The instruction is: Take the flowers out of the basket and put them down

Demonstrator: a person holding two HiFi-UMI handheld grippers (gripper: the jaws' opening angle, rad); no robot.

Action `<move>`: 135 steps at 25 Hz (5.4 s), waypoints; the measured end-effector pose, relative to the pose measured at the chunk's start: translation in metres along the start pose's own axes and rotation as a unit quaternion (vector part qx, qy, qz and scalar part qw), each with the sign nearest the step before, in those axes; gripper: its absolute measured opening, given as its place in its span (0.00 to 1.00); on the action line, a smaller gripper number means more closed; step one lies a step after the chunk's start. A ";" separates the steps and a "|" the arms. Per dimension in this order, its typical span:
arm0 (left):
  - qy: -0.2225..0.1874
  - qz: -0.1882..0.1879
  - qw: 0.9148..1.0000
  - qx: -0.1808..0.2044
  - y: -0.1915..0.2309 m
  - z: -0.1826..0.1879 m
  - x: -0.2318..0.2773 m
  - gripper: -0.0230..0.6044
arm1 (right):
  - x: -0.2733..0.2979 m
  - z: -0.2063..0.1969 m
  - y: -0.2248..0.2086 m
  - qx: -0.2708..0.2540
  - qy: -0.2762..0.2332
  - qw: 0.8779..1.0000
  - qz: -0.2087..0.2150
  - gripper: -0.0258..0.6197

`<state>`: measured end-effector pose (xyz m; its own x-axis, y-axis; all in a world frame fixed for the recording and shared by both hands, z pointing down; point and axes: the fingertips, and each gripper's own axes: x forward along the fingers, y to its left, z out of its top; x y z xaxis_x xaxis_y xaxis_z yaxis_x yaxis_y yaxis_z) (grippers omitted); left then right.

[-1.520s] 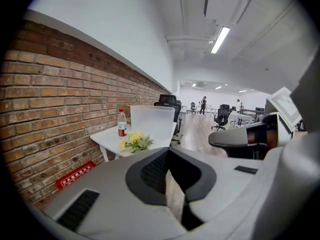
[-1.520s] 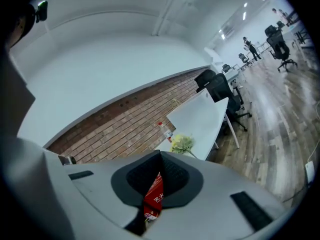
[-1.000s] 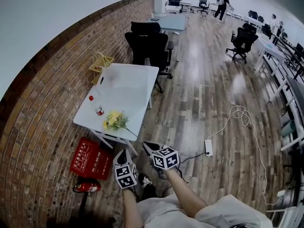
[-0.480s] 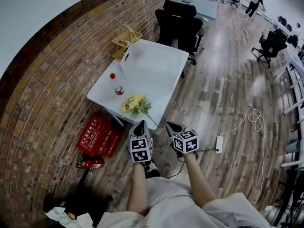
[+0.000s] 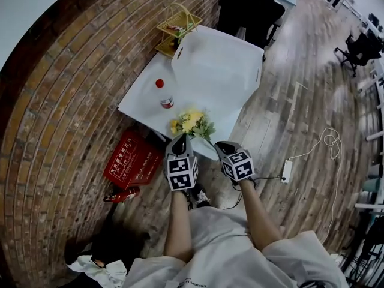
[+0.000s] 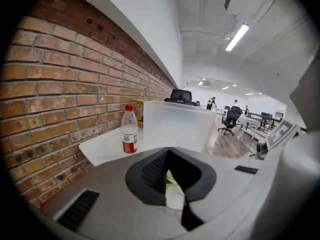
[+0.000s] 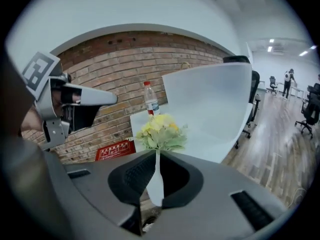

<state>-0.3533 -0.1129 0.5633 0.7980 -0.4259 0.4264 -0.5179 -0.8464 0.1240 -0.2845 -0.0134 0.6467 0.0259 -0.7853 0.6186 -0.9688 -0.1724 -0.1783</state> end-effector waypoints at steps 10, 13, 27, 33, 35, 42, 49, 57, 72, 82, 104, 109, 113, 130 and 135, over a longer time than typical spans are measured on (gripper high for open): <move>0.008 0.019 0.999 -0.027 0.095 0.014 0.056 0.08 | 0.103 -0.029 -0.003 -0.055 0.128 0.990 -0.012 0.29; 0.021 0.024 0.999 -0.040 0.105 -0.004 0.051 0.08 | 0.115 -0.049 0.007 -0.064 0.148 0.987 -0.020 0.29; -0.025 -0.022 0.999 -0.023 0.085 0.029 0.053 0.08 | 0.086 -0.010 -0.014 -0.073 0.100 0.990 -0.070 0.14; -0.038 -0.028 0.999 -0.020 0.072 0.035 0.047 0.08 | 0.057 0.016 -0.018 -0.087 0.070 0.992 -0.064 0.13; -0.041 -0.030 0.999 -0.014 0.066 0.036 0.045 0.08 | 0.049 0.020 -0.017 -0.096 0.061 0.992 -0.054 0.13; -0.059 -0.012 0.998 0.007 0.055 0.057 0.022 0.08 | 0.010 0.045 0.001 -0.102 -0.012 0.995 0.005 0.13; -0.061 0.002 0.998 0.030 0.035 0.072 0.017 0.08 | -0.024 0.105 -0.018 -0.114 -0.068 0.991 0.017 0.13; -0.059 0.027 0.997 0.050 0.025 0.086 0.027 0.08 | -0.045 0.179 -0.028 -0.151 -0.116 0.981 0.028 0.13; -0.062 0.058 0.995 0.057 0.002 0.138 0.082 0.08 | -0.040 0.264 -0.106 -0.180 -0.144 0.972 0.044 0.13; -0.068 0.131 0.988 0.030 0.007 0.155 0.111 0.08 | 0.007 0.303 -0.146 -0.223 -0.123 0.963 0.091 0.13; -0.079 0.369 0.923 -0.071 0.018 0.143 0.068 0.08 | 0.165 0.237 -0.166 -0.183 0.138 0.944 0.238 0.13; -0.064 0.409 0.906 -0.086 -0.001 0.129 0.043 0.08 | 0.164 0.224 -0.161 -0.144 0.163 0.943 0.252 0.23; -0.074 0.433 0.896 -0.070 -0.014 0.138 0.030 0.08 | 0.148 0.233 -0.153 -0.116 0.149 0.941 0.279 0.42; -0.067 0.399 0.914 -0.028 -0.073 0.174 0.082 0.08 | -0.024 0.396 -0.181 -0.104 -0.193 0.878 0.426 0.32; -0.076 0.371 0.925 -0.032 -0.088 0.191 0.100 0.08 | -0.029 0.392 -0.227 -0.117 -0.213 0.901 0.361 0.31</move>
<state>-0.1689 -0.1420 0.4240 0.2473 -0.9260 0.2853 -0.9536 -0.2848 -0.0976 0.0316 -0.1847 0.3691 -0.5871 -0.8081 0.0479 -0.7954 0.5648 -0.2200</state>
